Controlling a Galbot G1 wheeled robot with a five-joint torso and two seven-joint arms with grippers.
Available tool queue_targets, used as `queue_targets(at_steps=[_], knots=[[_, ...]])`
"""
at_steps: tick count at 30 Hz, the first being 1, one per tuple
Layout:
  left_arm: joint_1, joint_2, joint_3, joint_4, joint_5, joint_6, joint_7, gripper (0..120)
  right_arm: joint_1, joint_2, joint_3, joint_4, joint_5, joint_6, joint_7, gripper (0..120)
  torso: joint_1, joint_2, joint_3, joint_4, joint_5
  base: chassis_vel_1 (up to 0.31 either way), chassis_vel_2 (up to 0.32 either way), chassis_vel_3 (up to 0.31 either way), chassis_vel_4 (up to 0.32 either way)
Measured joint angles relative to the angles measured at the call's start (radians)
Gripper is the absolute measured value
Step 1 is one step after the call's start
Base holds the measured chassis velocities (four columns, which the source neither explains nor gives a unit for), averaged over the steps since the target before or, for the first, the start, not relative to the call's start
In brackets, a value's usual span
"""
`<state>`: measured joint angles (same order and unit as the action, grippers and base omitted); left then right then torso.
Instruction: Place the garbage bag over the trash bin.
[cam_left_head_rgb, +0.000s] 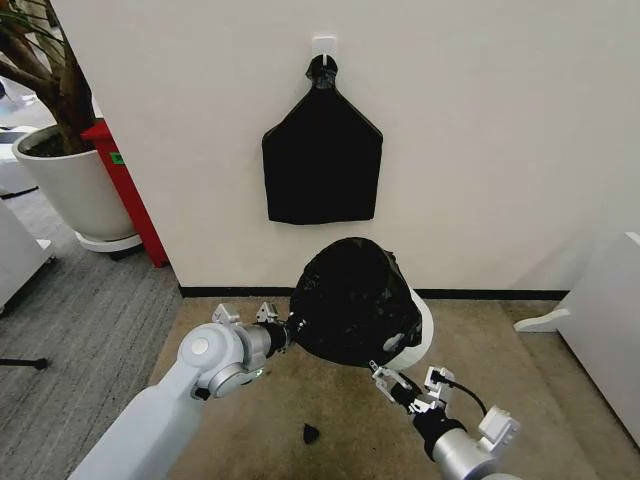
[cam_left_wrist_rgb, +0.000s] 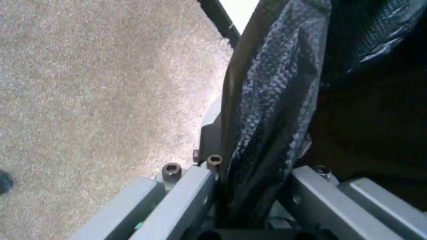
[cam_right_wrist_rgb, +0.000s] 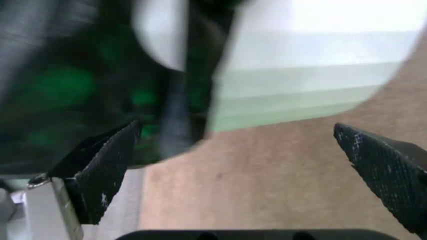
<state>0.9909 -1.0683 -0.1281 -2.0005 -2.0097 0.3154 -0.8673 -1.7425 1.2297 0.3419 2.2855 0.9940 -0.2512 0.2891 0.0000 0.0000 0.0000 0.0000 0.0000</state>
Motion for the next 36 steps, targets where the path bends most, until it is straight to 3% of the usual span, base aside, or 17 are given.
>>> queue_targets(at_steps=[12, 22, 26, 32, 36], knots=[[-0.009, -0.012, 0.007, 0.001, 0.000, 0.000, 0.000, 0, 0.027, -0.006, 0.001, -0.103, -0.105, 0.039, 0.010, 100, 0.000, 0.000, 0.000, 0.0000, 0.0000, 0.000, 0.000, 0.000, 0.000], [-0.002, -0.018, 0.007, 0.000, 0.011, 0.003, 0.000, 0, -0.011, 0.001, -0.027, -0.011, -0.079, 0.049, 0.052, 100, 0.000, 0.000, 0.000, 0.0000, -0.0001, 0.000, 0.000, 0.000, 0.000], [-0.002, -0.017, 0.008, -0.002, 0.056, 0.010, 0.007, 0, -0.053, -0.003, -0.039, 0.044, -0.084, 0.044, 0.055, 100, 0.000, 0.000, 0.000, 0.0000, -0.0001, 0.000, 0.000, 0.000, 0.000], [-0.006, -0.004, 0.045, -0.015, 0.213, 0.029, -0.015, 0, -0.114, -0.013, -0.044, 0.130, -0.134, 0.051, 0.057, 100, 0.000, 0.000, 0.000, 0.0000, -0.0001, 0.000, 0.000, 0.000, 0.000], [-0.015, 0.009, 0.067, -0.032, 0.265, 0.062, -0.070, 0, -0.140, -0.013, 0.009, 0.161, -0.188, 0.067, 0.078, 100, 0.000, 0.000, 0.000, 0.0001, 0.0000, 0.000, 0.000, 0.000, 0.000]])
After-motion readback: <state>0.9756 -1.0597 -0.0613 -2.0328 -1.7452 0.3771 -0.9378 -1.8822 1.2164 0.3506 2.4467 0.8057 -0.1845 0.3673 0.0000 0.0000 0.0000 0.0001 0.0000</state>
